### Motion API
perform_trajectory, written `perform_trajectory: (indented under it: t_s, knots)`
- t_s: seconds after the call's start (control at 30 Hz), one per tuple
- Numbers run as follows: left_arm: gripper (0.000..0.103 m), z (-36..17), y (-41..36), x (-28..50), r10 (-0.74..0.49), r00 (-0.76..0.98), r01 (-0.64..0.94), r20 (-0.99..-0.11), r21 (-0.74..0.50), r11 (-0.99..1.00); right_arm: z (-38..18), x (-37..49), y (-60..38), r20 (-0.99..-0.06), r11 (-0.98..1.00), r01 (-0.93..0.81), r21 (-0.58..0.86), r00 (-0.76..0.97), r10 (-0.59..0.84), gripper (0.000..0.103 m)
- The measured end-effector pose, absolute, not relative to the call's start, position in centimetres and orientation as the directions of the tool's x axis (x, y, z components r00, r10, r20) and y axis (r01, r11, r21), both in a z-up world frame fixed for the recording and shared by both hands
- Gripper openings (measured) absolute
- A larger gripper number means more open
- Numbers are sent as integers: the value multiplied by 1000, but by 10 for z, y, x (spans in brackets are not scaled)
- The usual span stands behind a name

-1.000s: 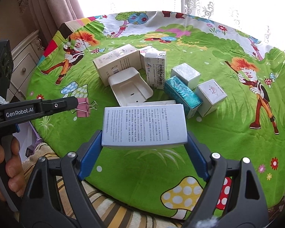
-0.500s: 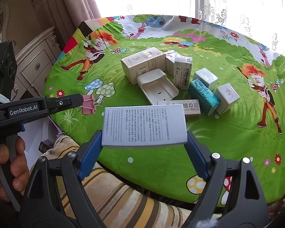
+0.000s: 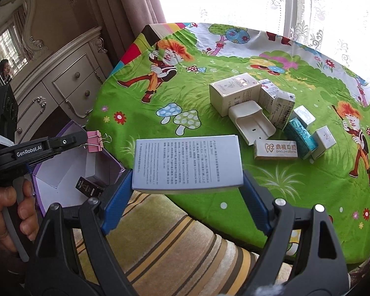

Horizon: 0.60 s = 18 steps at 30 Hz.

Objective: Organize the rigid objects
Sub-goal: 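Drop the white box and pink clip into the purple box with both grippers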

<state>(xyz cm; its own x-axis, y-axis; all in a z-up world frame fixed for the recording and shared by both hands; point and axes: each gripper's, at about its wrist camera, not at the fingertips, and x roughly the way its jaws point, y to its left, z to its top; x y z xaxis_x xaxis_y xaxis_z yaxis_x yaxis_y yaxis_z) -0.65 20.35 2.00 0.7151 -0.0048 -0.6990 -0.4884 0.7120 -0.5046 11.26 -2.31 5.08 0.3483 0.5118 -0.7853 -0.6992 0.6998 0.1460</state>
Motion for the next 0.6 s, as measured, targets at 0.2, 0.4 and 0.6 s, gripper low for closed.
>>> perform_trajectory:
  t_s: [0.2,0.4,0.6]
  knots:
    - [2,13,244,-58,71,707,-570,-703,-508,646,53,80,13,-796,635,-759,146,291,531,86]
    - [2,5,270,-101,134,690,-632,-712,-501,592,50,42,54,-815,551,-825,126,231,531,86]
    - [2,-2,291,-135,183,678,-671,-712,-498,550,43,-4,97,-837,444,-891,99,167,522,86]
